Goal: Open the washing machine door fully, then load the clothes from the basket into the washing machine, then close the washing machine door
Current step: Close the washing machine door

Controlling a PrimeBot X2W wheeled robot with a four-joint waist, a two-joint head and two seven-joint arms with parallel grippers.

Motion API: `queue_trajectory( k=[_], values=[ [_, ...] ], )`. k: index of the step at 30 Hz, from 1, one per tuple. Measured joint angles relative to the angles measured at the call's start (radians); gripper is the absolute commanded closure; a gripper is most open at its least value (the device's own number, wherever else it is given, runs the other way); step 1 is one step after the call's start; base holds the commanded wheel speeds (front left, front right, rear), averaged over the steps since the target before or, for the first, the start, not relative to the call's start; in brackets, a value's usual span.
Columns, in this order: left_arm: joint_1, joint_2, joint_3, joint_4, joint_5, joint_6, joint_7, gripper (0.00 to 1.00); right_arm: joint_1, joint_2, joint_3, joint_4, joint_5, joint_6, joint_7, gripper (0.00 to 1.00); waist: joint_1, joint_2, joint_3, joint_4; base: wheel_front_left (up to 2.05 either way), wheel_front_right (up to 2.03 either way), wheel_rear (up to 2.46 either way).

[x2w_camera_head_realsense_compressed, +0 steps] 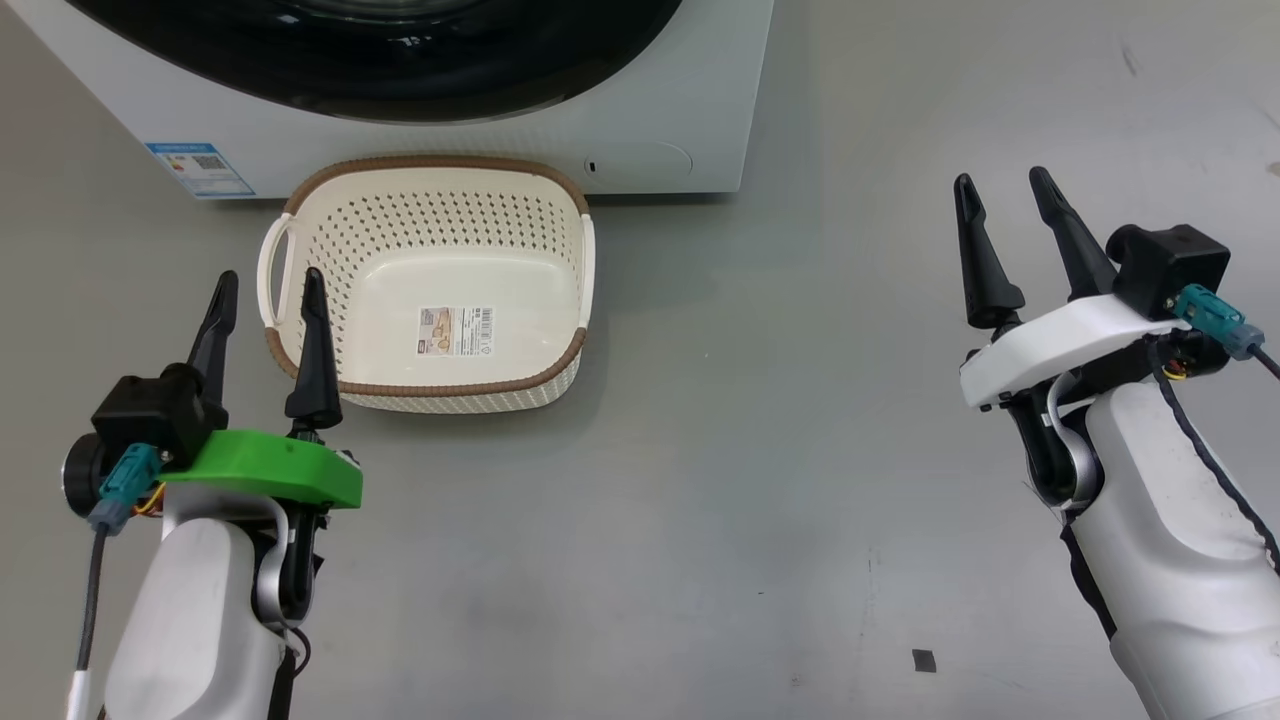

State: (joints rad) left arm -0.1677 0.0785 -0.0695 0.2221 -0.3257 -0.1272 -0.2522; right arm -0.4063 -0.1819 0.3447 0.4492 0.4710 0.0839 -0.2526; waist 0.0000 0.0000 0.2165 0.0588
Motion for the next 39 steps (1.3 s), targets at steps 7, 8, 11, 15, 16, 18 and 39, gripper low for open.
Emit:
queue_trajectory(
  k=[7, 8, 11, 15, 16, 18, 39],
  values=[
    [0.057, 0.002, 0.058, 0.008, 0.026, 0.000, 0.000, 0.00, 0.100, 0.024, -0.033, -0.042, -0.024, -0.011, 0.000, 0.00, 0.0000, 0.0000, -0.052, -0.037, 0.00, 0.00, 0.00],
    [0.065, 0.002, 0.062, 0.011, 0.031, 0.000, 0.000, 0.00, 0.115, 0.028, -0.041, -0.048, -0.024, -0.016, 0.000, 0.00, 0.0000, 0.0000, -0.058, -0.042, 0.00, 0.00, 0.00],
    [0.085, 0.003, 0.064, 0.018, 0.045, 0.000, 0.000, 0.00, 0.156, 0.030, -0.057, -0.059, -0.025, -0.017, 0.000, 0.00, 0.0000, 0.0000, -0.078, -0.052, 0.00, 0.00, 0.00],
    [0.115, 0.003, 0.068, 0.021, 0.053, 0.000, 0.000, 0.00, 0.207, 0.041, -0.071, -0.076, -0.036, -0.017, 0.000, 0.00, 0.0000, 0.0000, -0.101, -0.062, 0.00, 0.00, 0.00],
    [0.121, 0.003, 0.068, 0.022, 0.055, 0.000, 0.000, 0.00, 0.215, 0.043, -0.072, -0.080, -0.042, -0.017, 0.000, 0.00, 0.0000, 0.0000, -0.106, -0.064, 0.00, 0.00, 0.00],
    [0.131, 0.002, 0.069, 0.022, 0.060, 0.000, 0.000, 0.00, 0.224, 0.042, -0.078, -0.091, -0.056, -0.024, 0.000, 0.00, 0.0000, 0.0000, -0.115, -0.066, 0.00, 0.00, 0.00],
    [0.149, -0.002, 0.107, 0.017, 0.073, 0.000, 0.000, 0.00, 0.296, 0.052, -0.111, -0.152, -0.122, -0.025, 0.000, 0.00, 0.0000, 0.0000, -0.147, -0.053, 0.00, 0.00, 0.00]
  ],
)
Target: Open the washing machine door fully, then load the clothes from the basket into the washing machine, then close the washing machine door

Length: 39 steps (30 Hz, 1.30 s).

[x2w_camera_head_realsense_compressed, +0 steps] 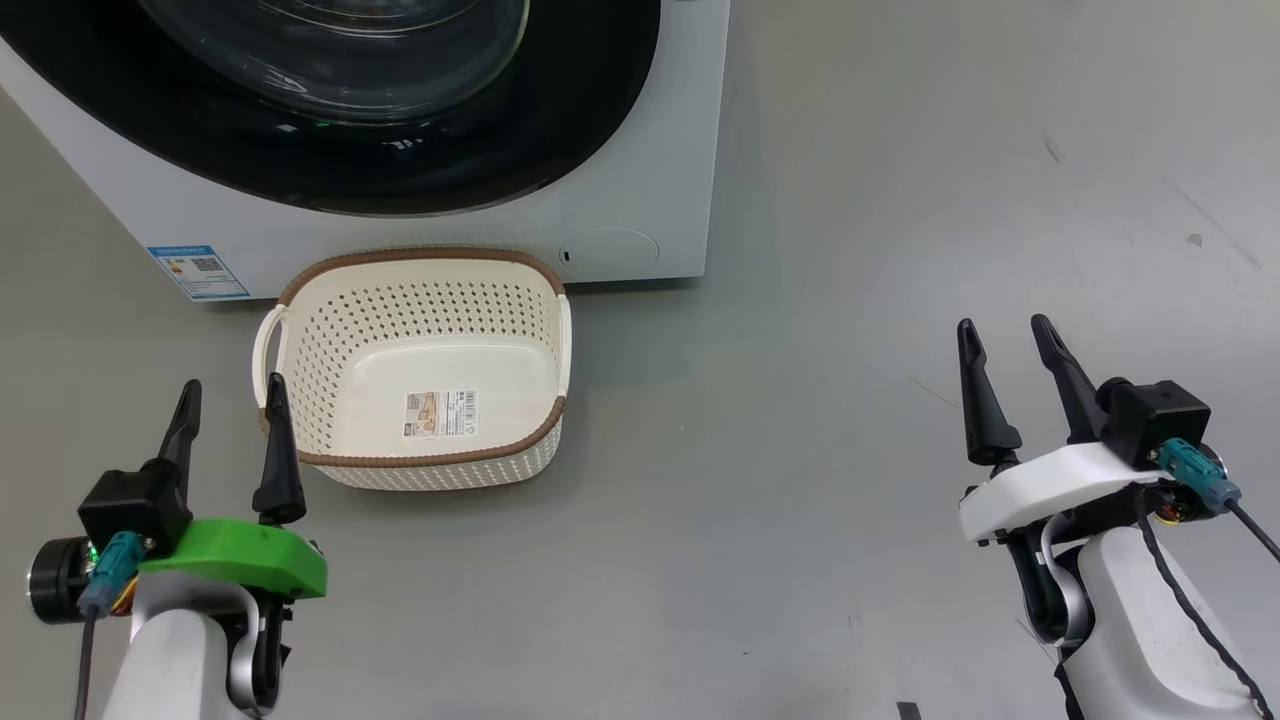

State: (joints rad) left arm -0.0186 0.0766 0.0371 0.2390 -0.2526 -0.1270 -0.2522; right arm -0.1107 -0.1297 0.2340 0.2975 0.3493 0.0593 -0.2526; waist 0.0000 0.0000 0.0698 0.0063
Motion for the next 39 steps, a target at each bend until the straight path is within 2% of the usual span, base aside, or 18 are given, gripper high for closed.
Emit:
queue_trajectory(
  k=[25, 29, 30, 39],
  values=[
    [0.002, -0.012, 0.006, -0.018, 0.024, 0.000, 0.000, 0.00, 0.025, 0.015, -0.041, -0.026, -0.030, 0.002, 0.000, 0.00, 0.0000, 0.0000, -0.004, 0.021, 0.00, 0.00, 0.00],
    [0.003, -0.014, -0.001, -0.022, 0.035, 0.000, 0.000, 0.00, 0.040, 0.034, -0.062, -0.030, -0.016, 0.012, 0.000, 0.00, 0.0000, 0.0000, -0.006, 0.021, 0.00, 0.00, 0.00],
    [0.003, -0.014, -0.007, -0.025, 0.035, 0.000, 0.000, 1.00, 0.040, 0.035, -0.064, -0.030, -0.015, 0.012, 0.000, 1.00, 0.0000, 0.0000, -0.007, 0.021, 0.00, 0.00, 0.00],
    [0.019, -0.048, -0.011, 0.043, 0.021, 0.000, 0.014, 1.00, 0.081, 0.051, -0.062, 0.028, -0.004, 0.012, 0.002, 1.00, 0.0000, 0.0000, -0.009, 0.021, 0.00, 0.00, 0.00]
  ],
)
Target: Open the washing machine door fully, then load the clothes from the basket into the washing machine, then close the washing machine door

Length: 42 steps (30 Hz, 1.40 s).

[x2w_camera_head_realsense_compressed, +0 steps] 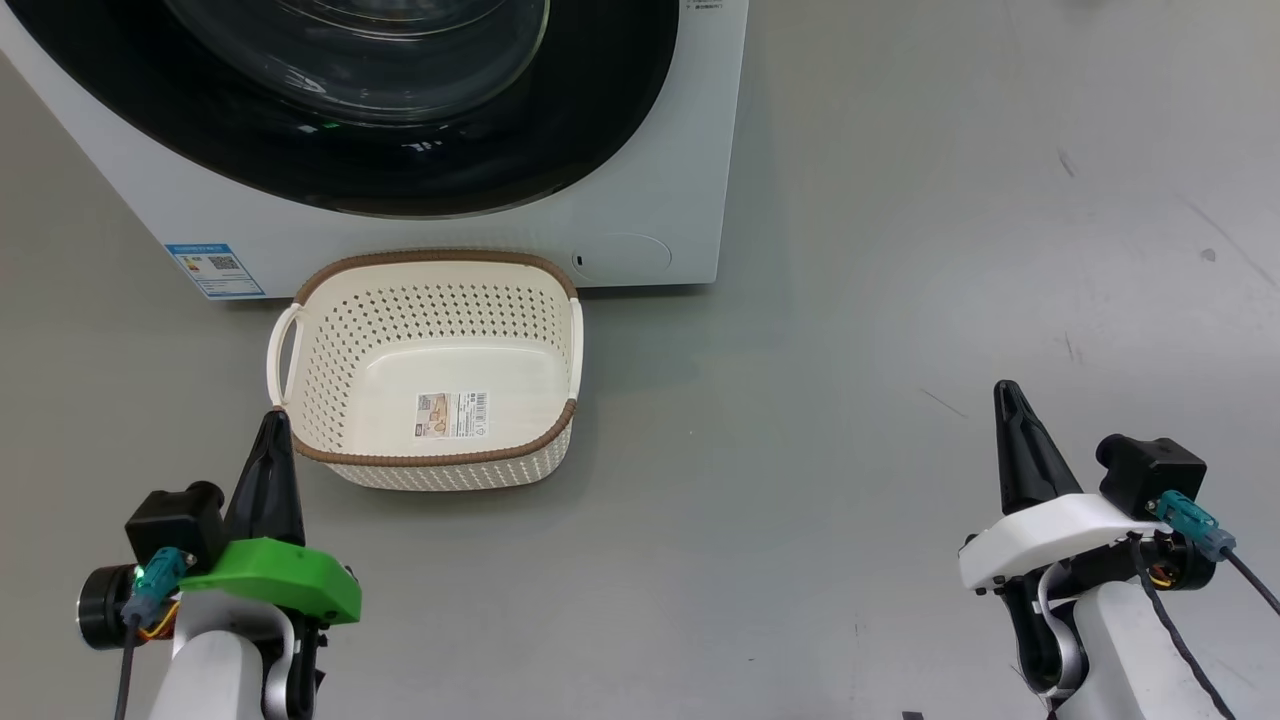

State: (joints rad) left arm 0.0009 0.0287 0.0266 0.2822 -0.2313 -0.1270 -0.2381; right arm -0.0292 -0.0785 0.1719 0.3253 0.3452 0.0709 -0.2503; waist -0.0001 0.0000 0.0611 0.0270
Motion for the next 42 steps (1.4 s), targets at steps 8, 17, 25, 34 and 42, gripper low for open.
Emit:
queue_trajectory(
  k=[8, 17, 25, 34, 42],
  values=[
    [-0.007, -0.001, 0.030, 0.026, -0.096, 0.000, 0.043, 1.00, -0.001, 0.003, -0.023, 0.000, 0.102, 0.000, 0.028, 1.00, 0.0000, 0.0000, -0.006, -0.003, 0.00, 0.00, 0.00],
    [-0.011, -0.002, 0.034, 0.032, -0.240, 0.000, 0.083, 1.00, -0.002, 0.008, -0.047, -0.002, 0.232, 0.007, 0.061, 1.00, 0.0000, 0.0000, -0.011, -0.005, 0.00, 0.00, 0.00],
    [-0.023, -0.002, 0.039, 0.032, -0.357, 0.000, 0.123, 1.00, -0.002, 0.012, -0.076, -0.006, 0.341, 0.010, 0.095, 1.00, 0.0000, 0.0000, -0.017, -0.007, 0.00, 0.00, 0.00],
    [-0.028, -0.002, 0.043, 0.032, -0.478, 0.000, 0.154, 1.00, -0.003, 0.014, -0.105, -0.008, 0.455, 0.012, 0.129, 1.00, 0.0000, 0.0000, -0.022, -0.009, 0.00, 0.00, 0.00],
    [-0.032, -0.002, 0.047, 0.031, -0.585, 0.000, 0.184, 1.00, -0.004, 0.016, -0.131, -0.012, 0.554, 0.020, 0.158, 1.00, 0.0001, 0.0000, -0.027, -0.012, 0.00, 0.00, 0.00]
  ],
)
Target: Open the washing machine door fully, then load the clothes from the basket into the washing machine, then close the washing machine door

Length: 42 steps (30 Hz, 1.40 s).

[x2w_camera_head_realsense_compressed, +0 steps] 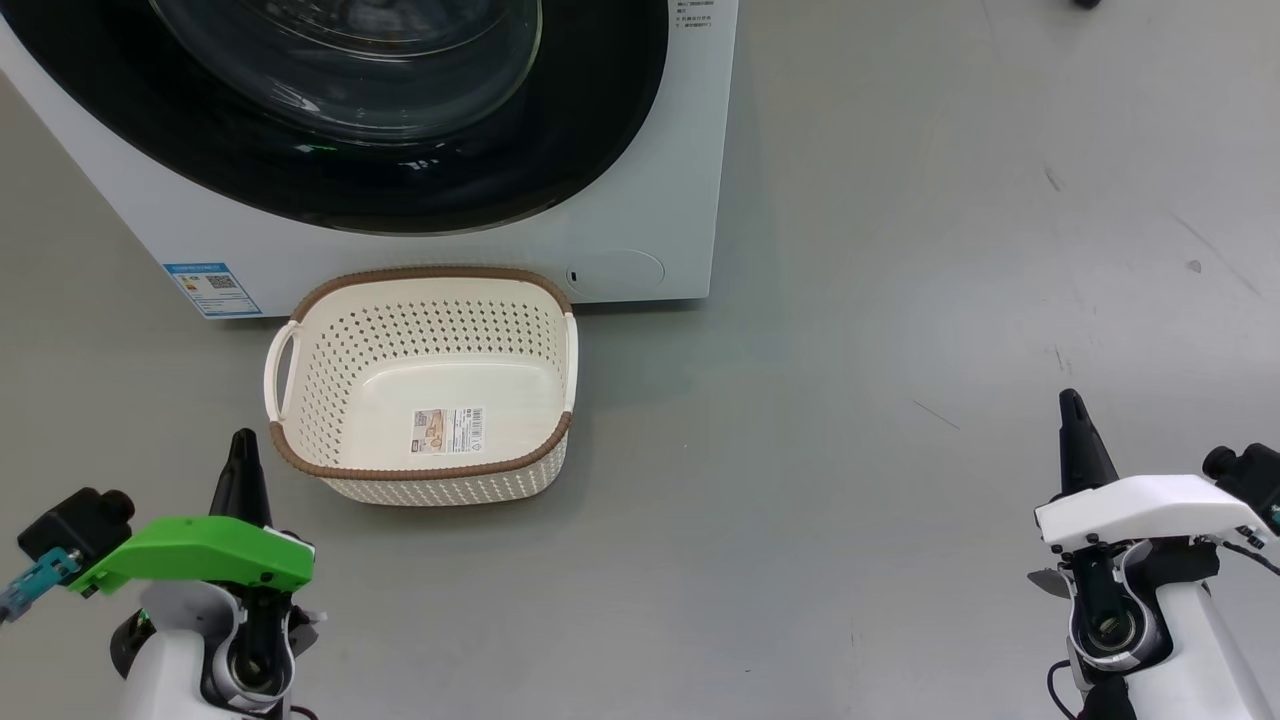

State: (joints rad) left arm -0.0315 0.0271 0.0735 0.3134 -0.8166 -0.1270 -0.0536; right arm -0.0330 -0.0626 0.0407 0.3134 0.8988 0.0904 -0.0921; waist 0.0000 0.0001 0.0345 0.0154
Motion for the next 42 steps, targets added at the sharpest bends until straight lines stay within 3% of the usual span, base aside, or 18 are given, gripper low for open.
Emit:
queue_trajectory(
  k=[42],
  values=[
    [-0.022, 0.000, 0.017, -0.022, -0.561, 0.000, 0.125, 1.00, -0.020, 0.017, -0.126, -0.020, 0.509, 0.022, 0.144, 1.00, 0.0000, 0.0000, -0.023, -0.011, 0.00, 0.00, 0.00]
  ],
)
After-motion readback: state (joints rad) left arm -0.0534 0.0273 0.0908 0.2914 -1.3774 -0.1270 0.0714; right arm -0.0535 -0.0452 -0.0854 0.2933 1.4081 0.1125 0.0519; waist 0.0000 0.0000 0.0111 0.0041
